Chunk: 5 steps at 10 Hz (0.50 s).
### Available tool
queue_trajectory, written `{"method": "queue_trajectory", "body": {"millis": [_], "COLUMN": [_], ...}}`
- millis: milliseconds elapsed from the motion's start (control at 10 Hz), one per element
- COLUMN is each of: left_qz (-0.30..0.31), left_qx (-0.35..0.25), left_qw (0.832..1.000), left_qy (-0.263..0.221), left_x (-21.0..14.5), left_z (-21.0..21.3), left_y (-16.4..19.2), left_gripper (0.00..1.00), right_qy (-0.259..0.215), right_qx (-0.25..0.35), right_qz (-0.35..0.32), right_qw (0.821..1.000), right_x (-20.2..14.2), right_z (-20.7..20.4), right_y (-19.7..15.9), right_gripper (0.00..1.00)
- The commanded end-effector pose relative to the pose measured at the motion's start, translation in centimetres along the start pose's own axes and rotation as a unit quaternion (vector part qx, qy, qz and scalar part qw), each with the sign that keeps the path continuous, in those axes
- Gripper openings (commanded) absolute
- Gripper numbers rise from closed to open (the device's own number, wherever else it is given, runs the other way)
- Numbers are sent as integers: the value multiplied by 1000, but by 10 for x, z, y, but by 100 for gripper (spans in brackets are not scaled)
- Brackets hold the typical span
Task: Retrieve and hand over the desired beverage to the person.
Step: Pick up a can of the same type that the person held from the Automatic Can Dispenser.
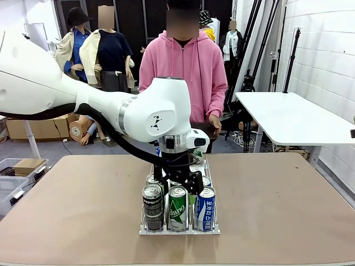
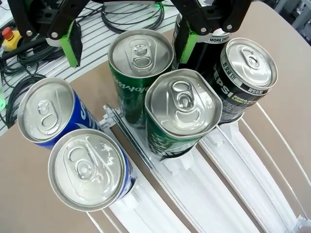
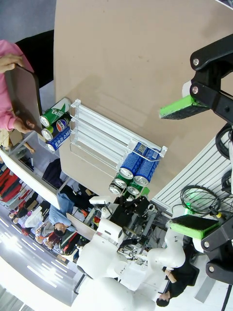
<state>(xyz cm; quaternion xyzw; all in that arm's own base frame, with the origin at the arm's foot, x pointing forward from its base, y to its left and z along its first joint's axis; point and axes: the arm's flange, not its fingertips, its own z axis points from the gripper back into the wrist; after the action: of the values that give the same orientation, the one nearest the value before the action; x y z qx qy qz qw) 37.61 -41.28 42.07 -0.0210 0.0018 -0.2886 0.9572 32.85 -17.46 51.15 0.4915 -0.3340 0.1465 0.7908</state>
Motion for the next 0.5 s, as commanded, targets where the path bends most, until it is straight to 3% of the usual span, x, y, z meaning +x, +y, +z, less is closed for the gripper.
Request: {"method": "queue_trajectory", "body": {"millis": [0, 400], "left_qz": [11, 20], "left_qx": [26, 40], "left_qw": [1000, 999], "left_qy": [-11, -11], "left_x": [1, 1], "left_z": [-6, -11], "left_y": [-4, -7], "left_gripper": [100, 100], "right_qy": [-11, -11], "right_qx": [10, 10], "right_qz": [2, 2], "right_qw": [1000, 1000], "right_x": [2, 2], "right_z": [0, 0], "right_y": [0, 0], "right_gripper": [100, 100]}}
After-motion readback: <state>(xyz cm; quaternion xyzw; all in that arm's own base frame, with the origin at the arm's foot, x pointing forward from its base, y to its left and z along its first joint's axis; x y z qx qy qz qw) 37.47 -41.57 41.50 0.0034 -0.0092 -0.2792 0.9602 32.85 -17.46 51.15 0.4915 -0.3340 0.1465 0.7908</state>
